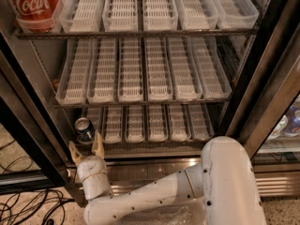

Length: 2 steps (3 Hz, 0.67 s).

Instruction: Pick pepsi can from bottom shelf of fridge

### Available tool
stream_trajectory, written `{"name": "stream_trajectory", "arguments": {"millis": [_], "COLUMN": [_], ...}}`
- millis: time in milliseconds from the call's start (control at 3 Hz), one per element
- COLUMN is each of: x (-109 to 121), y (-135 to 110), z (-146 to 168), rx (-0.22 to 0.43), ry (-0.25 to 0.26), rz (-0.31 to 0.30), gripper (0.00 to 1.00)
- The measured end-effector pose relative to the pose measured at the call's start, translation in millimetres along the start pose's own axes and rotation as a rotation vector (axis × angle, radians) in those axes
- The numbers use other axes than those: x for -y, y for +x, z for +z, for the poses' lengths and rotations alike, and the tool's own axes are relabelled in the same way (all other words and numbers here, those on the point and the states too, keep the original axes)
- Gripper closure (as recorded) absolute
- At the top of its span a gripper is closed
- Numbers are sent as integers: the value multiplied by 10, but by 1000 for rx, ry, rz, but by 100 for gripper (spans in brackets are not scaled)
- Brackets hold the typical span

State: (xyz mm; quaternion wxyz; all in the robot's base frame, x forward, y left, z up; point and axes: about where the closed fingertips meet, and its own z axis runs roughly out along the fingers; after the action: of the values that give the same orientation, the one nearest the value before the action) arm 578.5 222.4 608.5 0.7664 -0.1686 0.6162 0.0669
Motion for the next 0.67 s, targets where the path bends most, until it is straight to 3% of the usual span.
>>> {"name": "stream_trajectory", "arguments": {"millis": [667], "x": [71], "y": [79], "z": [161], "rx": [-1], "ry": [38], "rz": [-12], "gripper": [34]}}
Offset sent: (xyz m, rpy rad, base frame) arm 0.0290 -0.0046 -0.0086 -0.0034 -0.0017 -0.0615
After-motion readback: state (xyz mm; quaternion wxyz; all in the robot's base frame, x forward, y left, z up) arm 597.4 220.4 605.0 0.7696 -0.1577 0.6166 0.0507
